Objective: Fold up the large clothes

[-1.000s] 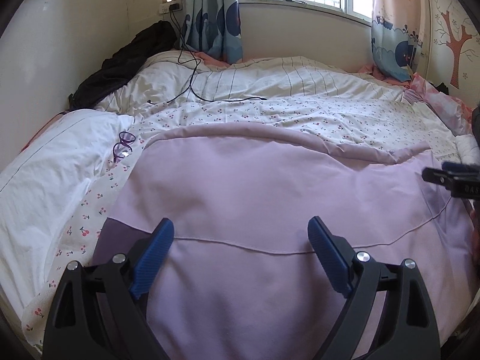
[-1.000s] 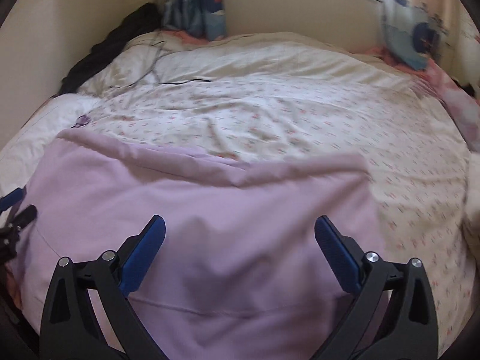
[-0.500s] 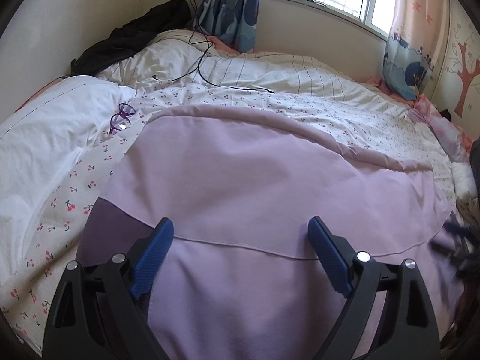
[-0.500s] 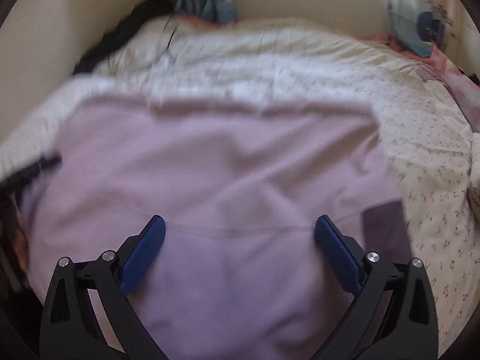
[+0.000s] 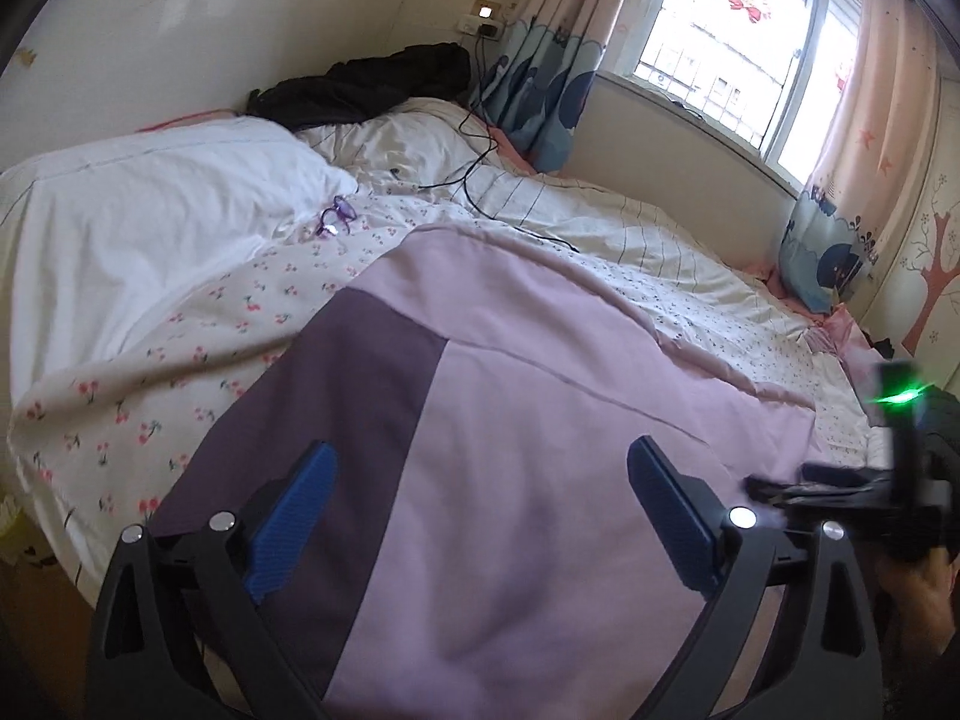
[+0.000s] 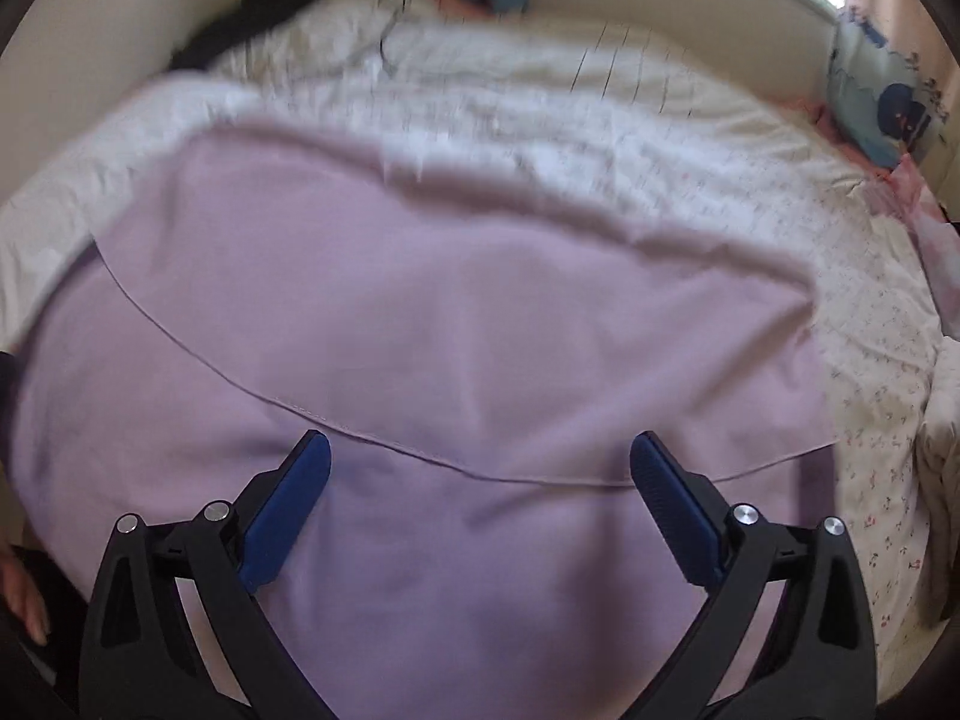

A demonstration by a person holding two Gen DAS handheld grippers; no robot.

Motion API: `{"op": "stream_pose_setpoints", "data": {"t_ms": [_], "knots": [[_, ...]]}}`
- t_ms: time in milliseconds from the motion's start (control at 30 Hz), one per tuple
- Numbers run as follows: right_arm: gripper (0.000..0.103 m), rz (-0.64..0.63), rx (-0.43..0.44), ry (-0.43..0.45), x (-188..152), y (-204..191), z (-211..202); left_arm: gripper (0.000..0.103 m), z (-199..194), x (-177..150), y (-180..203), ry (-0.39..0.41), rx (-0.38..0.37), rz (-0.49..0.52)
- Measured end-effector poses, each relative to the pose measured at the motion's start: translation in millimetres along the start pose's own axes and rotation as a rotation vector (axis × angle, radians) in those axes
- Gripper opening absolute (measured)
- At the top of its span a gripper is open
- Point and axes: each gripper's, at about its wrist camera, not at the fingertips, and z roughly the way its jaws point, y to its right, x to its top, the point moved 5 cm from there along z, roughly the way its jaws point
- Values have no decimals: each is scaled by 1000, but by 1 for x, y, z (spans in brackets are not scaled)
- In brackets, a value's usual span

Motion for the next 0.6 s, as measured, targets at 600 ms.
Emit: {"op": "stream_pose_setpoints", "data": {"t_ms": [600], "knots": [[97,3,69,81,-59,-17,-62,96,-58,-7,-109,112,-105,-386]]}}
